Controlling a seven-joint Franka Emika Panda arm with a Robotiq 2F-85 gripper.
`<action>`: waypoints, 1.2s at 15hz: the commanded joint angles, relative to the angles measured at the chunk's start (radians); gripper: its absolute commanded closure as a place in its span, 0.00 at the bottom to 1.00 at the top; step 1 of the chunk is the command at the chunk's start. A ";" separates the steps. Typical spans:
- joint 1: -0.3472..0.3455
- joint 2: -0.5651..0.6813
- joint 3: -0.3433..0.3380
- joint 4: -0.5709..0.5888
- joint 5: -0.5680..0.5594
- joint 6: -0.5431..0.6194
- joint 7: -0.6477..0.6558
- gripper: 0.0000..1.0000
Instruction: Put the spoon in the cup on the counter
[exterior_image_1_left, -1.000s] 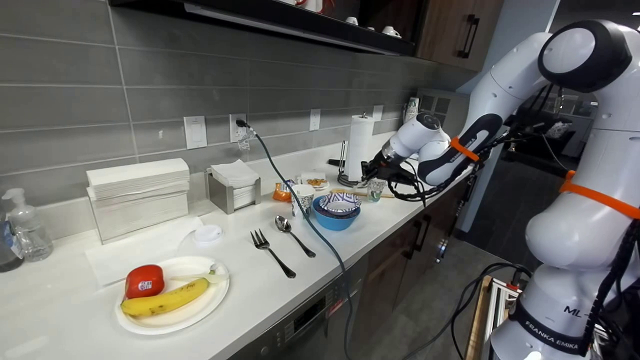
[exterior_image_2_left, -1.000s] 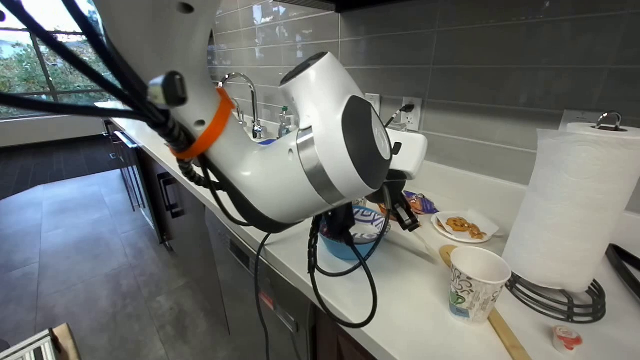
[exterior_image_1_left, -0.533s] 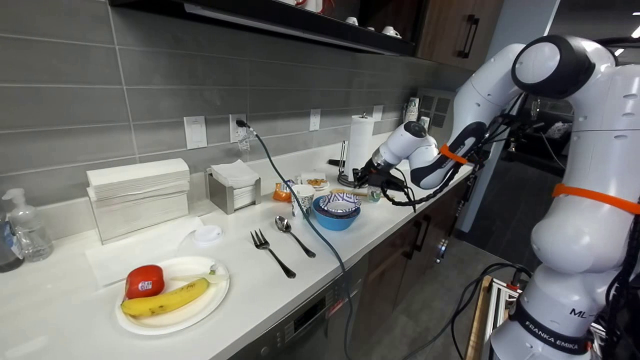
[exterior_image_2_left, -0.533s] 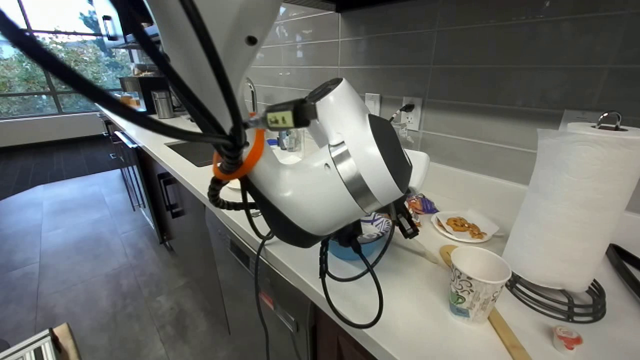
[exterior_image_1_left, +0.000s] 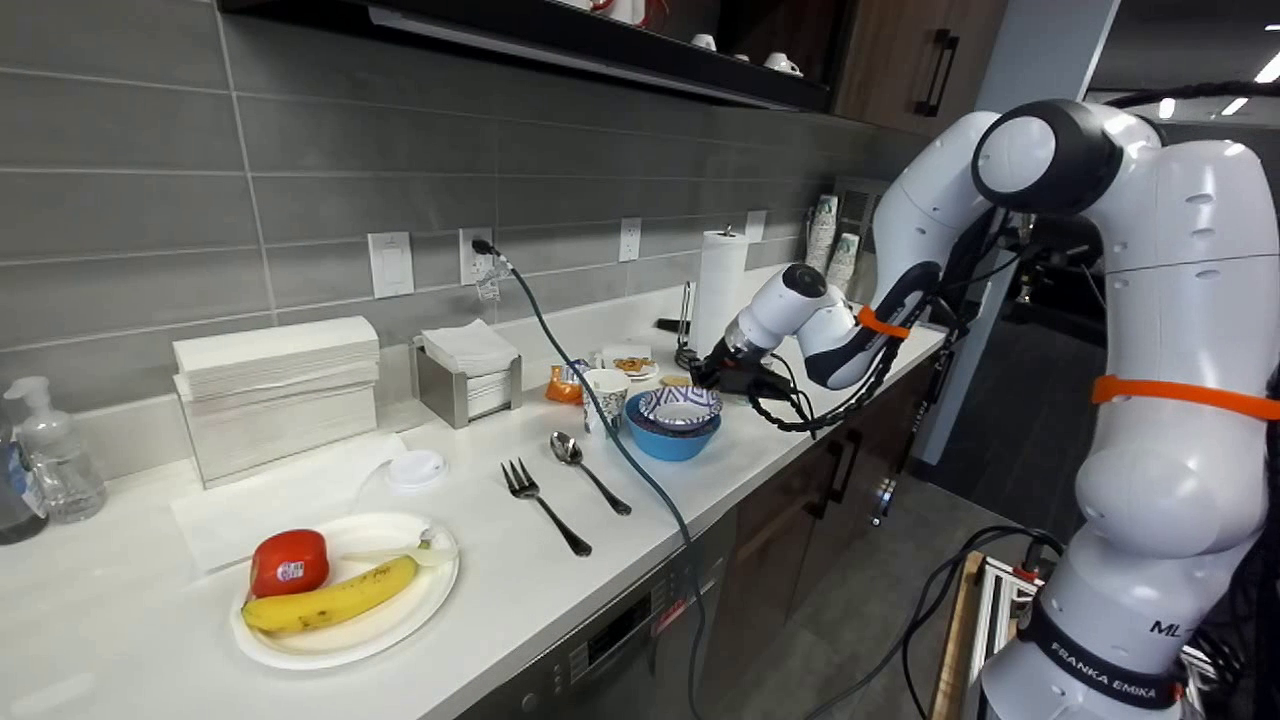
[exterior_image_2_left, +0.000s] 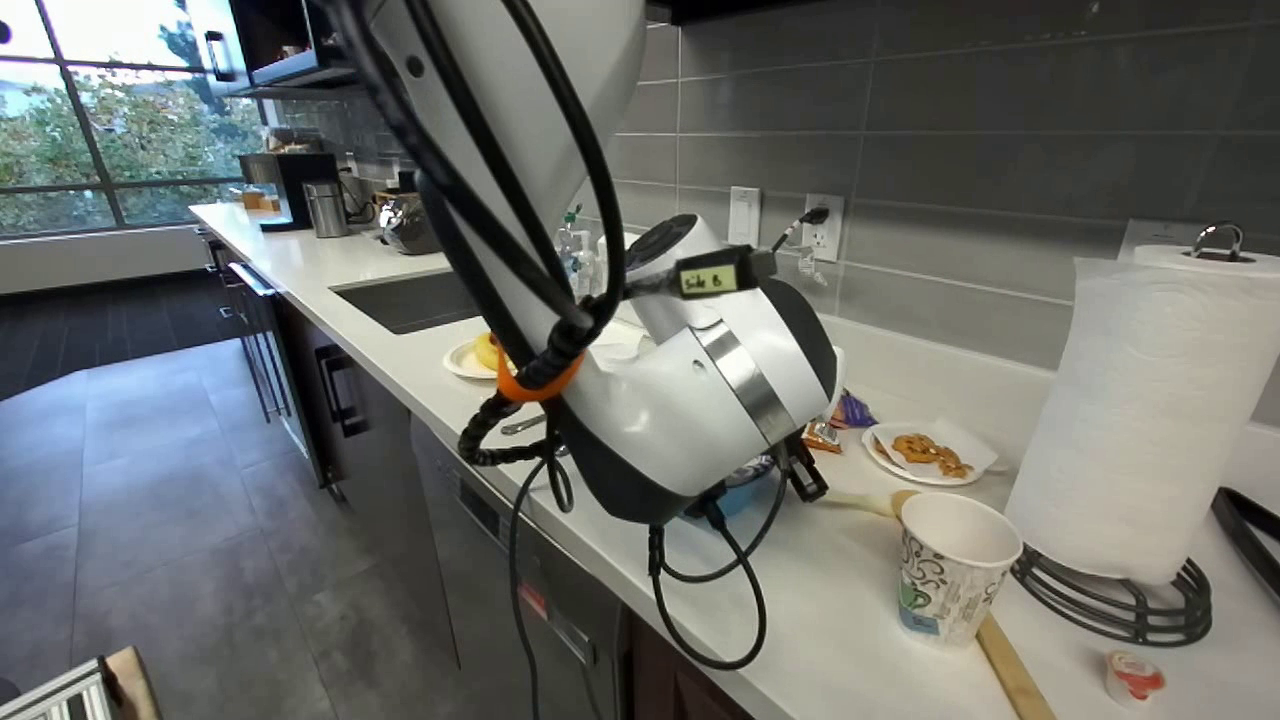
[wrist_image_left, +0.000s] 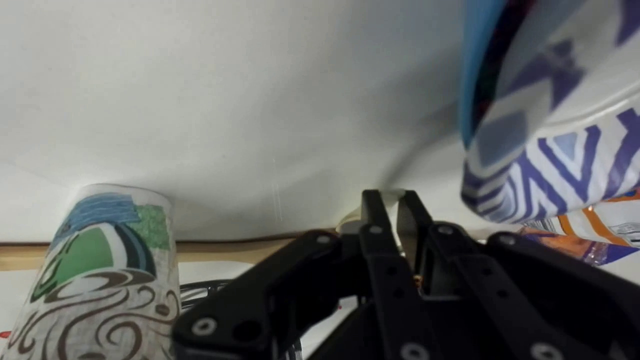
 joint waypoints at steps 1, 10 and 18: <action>0.053 0.058 -0.049 0.053 -0.075 -0.023 0.087 0.97; 0.074 -0.005 -0.061 -0.008 -0.046 -0.023 0.107 0.24; 0.066 -0.228 -0.035 -0.073 -0.007 -0.006 0.191 0.00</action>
